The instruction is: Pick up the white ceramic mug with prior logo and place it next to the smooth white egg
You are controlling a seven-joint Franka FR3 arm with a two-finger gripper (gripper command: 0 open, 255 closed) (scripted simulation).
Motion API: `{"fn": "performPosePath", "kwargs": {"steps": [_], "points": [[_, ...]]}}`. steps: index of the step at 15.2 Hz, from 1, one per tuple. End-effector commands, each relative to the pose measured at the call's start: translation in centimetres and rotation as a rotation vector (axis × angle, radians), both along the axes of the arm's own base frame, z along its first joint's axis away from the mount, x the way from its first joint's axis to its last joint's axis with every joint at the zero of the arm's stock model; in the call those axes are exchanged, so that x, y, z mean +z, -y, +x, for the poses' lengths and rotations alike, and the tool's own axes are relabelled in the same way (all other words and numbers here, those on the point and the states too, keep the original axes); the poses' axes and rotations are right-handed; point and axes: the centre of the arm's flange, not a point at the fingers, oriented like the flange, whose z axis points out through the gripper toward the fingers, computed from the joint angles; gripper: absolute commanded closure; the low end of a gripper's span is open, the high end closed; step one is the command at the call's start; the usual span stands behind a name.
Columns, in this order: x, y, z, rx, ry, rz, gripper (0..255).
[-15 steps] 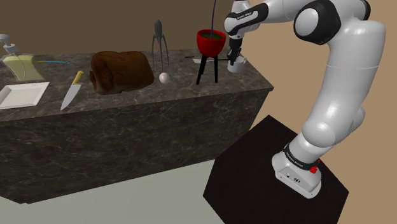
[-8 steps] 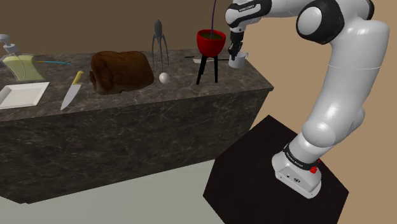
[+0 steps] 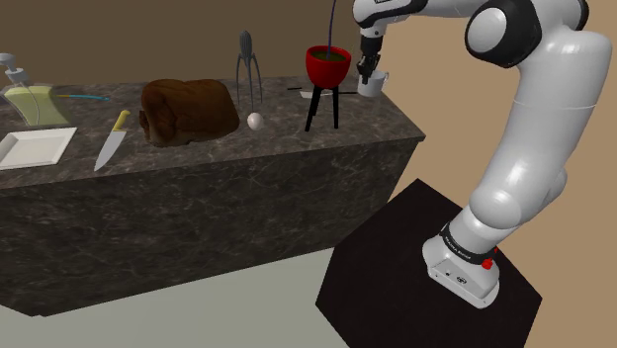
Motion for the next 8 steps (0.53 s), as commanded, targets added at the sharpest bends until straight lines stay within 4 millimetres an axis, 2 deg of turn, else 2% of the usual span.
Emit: {"fn": "performPosePath", "kwargs": {"steps": [1,7,8], "points": [[1.1,0.0,0.0,0.000,0.000,0.000,255],[4.1,0.0,0.0,0.000,0.000,0.000,255],[4.1,-1.3,0.0,0.000,0.000,0.000,255]]}}
